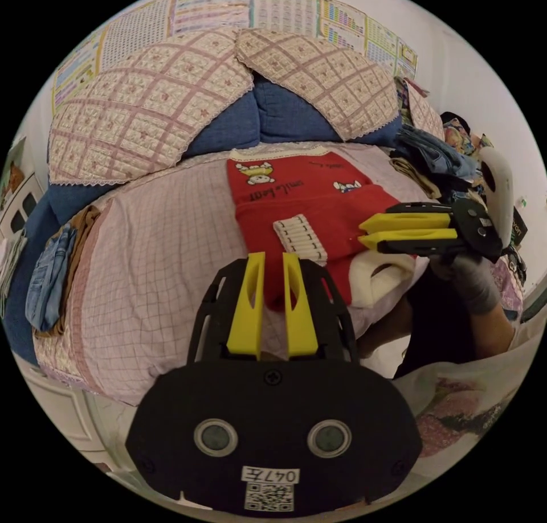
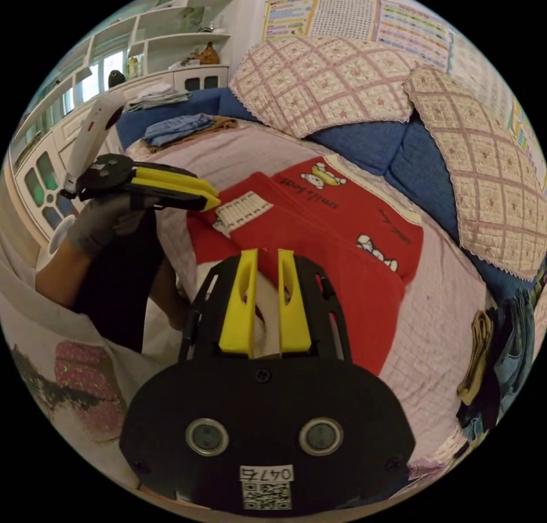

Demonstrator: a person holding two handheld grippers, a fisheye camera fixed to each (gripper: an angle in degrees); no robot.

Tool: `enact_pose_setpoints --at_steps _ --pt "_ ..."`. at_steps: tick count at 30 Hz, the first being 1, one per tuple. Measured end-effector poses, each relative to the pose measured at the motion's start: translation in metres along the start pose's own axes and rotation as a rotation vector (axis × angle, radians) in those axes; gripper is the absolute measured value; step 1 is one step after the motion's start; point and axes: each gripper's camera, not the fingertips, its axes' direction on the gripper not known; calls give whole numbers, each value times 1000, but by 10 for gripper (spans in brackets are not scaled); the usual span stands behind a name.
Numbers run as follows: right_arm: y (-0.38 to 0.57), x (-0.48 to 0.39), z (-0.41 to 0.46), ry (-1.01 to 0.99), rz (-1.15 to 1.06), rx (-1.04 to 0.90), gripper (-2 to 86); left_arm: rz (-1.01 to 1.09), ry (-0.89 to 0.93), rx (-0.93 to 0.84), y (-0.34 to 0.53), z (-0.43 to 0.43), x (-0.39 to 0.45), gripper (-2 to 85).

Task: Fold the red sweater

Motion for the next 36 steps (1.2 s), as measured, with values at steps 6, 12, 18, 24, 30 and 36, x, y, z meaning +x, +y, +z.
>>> enact_pose_setpoints --at_steps 6,12,18,24,30,36 --pt "-4 -7 12 -6 -45 -16 7 12 39 9 2 -3 7 51" --pt "-3 -13 17 22 -94 -31 -11 -2 61 23 10 -4 7 49" --pt "10 -6 8 -45 -73 2 -12 1 65 16 14 -6 11 49" --pt "33 5 -20 -360 -79 66 -11 -1 73 14 18 -6 14 49" --pt "56 20 -20 -692 -20 1 9 -5 91 16 19 -13 19 49" --pt "74 23 -37 -650 -36 14 7 123 343 58 35 -45 47 48"
